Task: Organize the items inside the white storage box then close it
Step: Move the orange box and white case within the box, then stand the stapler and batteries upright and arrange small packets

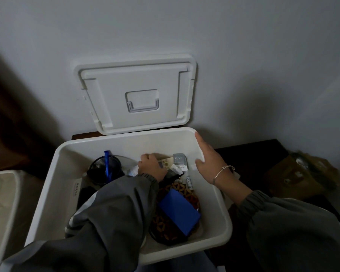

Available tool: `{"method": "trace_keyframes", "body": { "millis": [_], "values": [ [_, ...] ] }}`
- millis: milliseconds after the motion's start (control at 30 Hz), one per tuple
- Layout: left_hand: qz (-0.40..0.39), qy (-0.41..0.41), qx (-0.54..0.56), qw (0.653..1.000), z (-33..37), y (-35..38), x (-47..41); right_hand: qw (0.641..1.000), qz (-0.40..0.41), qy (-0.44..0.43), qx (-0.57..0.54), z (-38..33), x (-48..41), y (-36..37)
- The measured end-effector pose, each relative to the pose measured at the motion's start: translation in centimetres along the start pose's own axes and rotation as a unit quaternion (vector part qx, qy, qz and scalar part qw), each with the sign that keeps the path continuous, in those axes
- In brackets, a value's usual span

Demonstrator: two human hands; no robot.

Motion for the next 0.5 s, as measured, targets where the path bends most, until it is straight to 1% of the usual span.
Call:
{"method": "trace_keyframes", "body": {
  "millis": [100, 267, 433, 500],
  "values": [
    [-0.035, -0.034, -0.009, 0.999, -0.3, 0.4, -0.1, 1.0, 0.004, -0.001, 0.002, 0.2, 0.0, 0.1],
    [-0.03, -0.046, -0.011, 0.998, -0.1, 0.4, 0.0, 1.0, 0.003, 0.002, 0.0, 0.4, 0.0, 0.2],
    [0.001, 0.031, 0.006, 1.0, 0.9, -0.5, 0.1, 1.0, 0.002, -0.006, 0.011, 0.2, 0.0, 0.1],
    [0.01, 0.054, -0.014, 0.998, 0.9, -1.7, 0.1, 1.0, 0.001, -0.004, 0.009, 0.3, 0.0, 0.1]
  ]
}}
Point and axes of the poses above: each hand's wrist, its own x-axis away from the middle knuckle, its own y-axis out of the palm, z = x × y, the point moved 3 cm from there along -x, towards the middle knuckle, and after that the axes turned 15 degrees about z, right-handed, at the moved point
